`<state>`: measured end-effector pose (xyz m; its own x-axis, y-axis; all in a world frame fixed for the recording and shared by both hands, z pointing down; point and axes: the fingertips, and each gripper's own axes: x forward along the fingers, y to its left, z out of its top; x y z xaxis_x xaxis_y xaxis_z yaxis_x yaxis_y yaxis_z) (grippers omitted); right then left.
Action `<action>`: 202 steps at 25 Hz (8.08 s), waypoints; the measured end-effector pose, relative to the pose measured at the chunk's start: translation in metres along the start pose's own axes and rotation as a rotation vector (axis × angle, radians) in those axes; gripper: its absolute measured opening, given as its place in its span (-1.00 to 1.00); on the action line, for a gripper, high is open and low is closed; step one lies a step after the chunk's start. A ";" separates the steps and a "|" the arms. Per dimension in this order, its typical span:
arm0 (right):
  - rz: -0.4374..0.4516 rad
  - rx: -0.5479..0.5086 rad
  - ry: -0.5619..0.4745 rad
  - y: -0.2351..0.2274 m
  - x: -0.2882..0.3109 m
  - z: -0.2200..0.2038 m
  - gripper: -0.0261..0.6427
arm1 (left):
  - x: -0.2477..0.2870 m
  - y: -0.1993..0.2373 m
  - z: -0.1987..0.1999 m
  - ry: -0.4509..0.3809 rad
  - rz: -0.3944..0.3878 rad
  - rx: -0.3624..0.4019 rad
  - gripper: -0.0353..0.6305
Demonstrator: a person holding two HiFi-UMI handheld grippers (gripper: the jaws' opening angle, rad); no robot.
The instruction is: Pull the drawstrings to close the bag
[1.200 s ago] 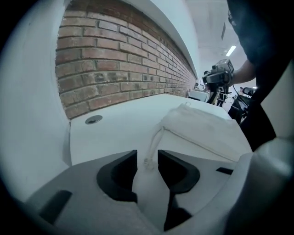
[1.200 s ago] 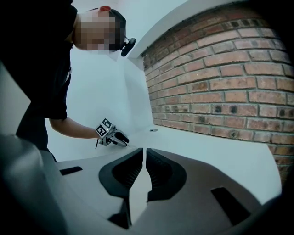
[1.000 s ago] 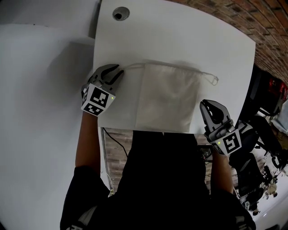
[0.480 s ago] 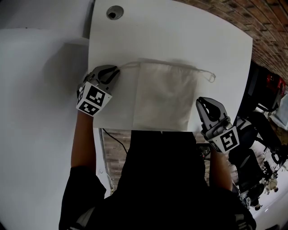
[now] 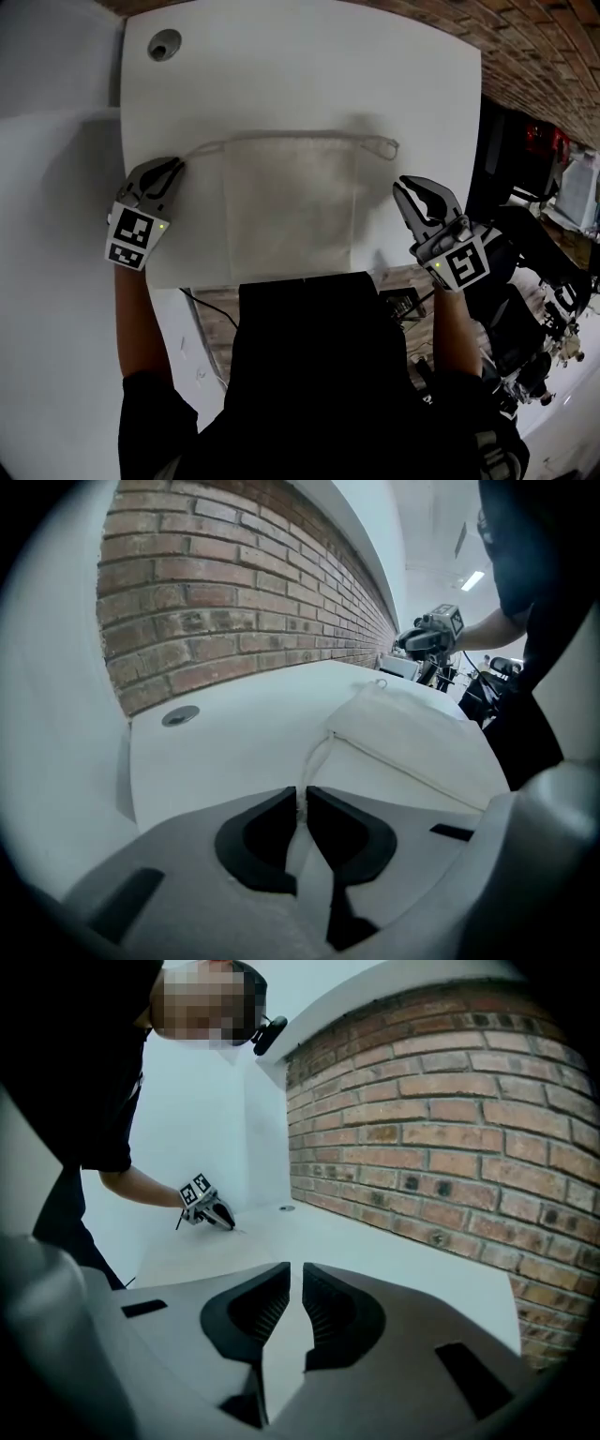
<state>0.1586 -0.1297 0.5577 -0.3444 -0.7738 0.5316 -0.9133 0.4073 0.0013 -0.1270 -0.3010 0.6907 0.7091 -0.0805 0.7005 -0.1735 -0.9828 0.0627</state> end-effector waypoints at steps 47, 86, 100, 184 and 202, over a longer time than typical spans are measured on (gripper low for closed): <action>0.518 -0.463 0.312 -0.051 0.054 -0.110 -0.80 | -0.007 -0.007 0.002 -0.008 0.110 0.067 -0.76; -0.097 0.093 -0.468 -0.067 -0.082 0.118 -0.83 | -0.149 0.011 0.180 -0.612 0.377 -0.095 -0.76; -0.147 -0.011 -0.778 -0.094 -0.250 0.259 -0.83 | -0.302 -0.054 0.347 -0.879 0.504 0.059 -0.76; -0.218 0.167 -1.339 -0.055 -0.465 0.362 -0.83 | -0.532 -0.082 0.413 -1.407 0.583 0.053 -0.76; -0.169 0.267 -1.396 -0.073 -0.470 0.346 -0.83 | -0.533 -0.072 0.408 -1.432 0.574 0.022 -0.76</action>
<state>0.3118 0.0360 0.0145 -0.0147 -0.7016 -0.7124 -0.9230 0.2835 -0.2601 -0.2134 -0.2547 0.0230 0.5952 -0.5101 -0.6209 -0.6428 -0.7659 0.0131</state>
